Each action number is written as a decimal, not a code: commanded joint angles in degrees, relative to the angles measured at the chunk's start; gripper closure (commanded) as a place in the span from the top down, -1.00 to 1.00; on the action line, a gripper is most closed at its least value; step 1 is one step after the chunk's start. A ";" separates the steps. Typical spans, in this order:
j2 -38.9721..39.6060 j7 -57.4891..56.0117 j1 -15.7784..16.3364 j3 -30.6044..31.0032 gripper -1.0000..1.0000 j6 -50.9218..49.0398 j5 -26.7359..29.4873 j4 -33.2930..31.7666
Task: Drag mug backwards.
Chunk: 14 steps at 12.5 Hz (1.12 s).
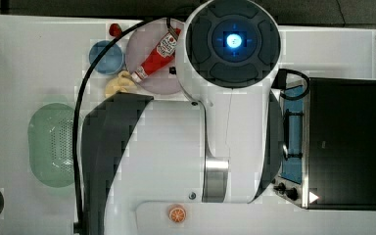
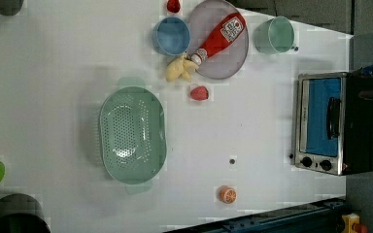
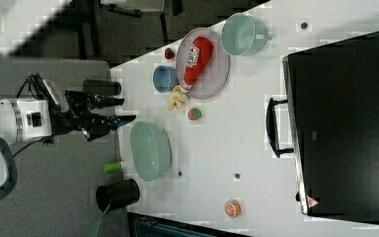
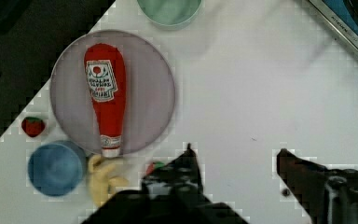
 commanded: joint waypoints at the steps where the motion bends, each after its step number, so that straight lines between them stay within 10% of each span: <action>1: -17.50 2.71 -1.31 -0.79 0.59 -7.87 -1.04 -10.64; 3: -17.46 2.71 -1.32 -0.90 0.99 -7.55 -1.07 -10.63; 14: 5.76 3.79 -1.86 -7.68 1.00 14.90 -1.05 -2.26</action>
